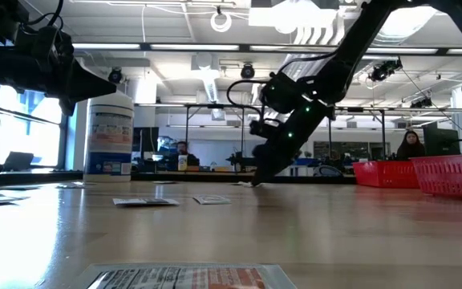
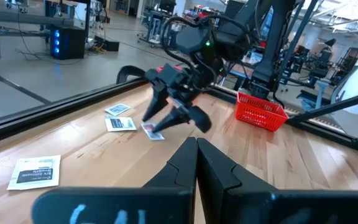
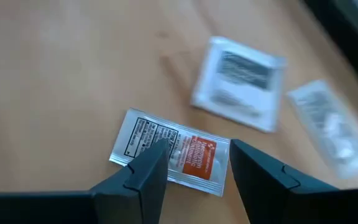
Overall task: Pick & Place First Aid Supplies
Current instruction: Put the ointment pack into the top basket
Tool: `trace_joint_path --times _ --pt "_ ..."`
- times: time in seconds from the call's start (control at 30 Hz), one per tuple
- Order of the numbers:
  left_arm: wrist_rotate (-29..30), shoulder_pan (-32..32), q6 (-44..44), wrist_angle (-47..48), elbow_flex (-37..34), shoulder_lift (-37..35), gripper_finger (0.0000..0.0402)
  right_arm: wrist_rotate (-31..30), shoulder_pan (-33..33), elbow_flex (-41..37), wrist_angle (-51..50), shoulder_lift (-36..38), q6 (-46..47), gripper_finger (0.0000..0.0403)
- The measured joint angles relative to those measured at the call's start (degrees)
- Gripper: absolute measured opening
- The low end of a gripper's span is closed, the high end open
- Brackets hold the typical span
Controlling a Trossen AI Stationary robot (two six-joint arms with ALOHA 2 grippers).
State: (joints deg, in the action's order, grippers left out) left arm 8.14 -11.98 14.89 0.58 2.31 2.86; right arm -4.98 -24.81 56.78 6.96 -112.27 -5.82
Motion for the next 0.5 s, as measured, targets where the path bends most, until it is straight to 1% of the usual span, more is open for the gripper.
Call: trace_joint_path --times 0.17,0.3,0.37,0.5 --pt "0.0 0.0 0.0 0.0 0.0 0.0 0.0001 3.0 3.2 0.2 -6.2 0.3 0.9 0.0167" --pt "0.0 0.0 0.0 0.0 0.0 0.0 0.0001 6.3 7.3 0.1 -8.7 0.3 1.4 0.0167" --pt "0.0 0.0 0.0 0.0 0.0 0.0 0.0001 6.6 9.3 0.2 -9.3 0.6 2.5 0.0167" --pt "0.0 0.0 0.0 0.0 0.0 0.0 0.0001 6.4 12.6 3.0 -12.8 0.8 3.1 0.0167"
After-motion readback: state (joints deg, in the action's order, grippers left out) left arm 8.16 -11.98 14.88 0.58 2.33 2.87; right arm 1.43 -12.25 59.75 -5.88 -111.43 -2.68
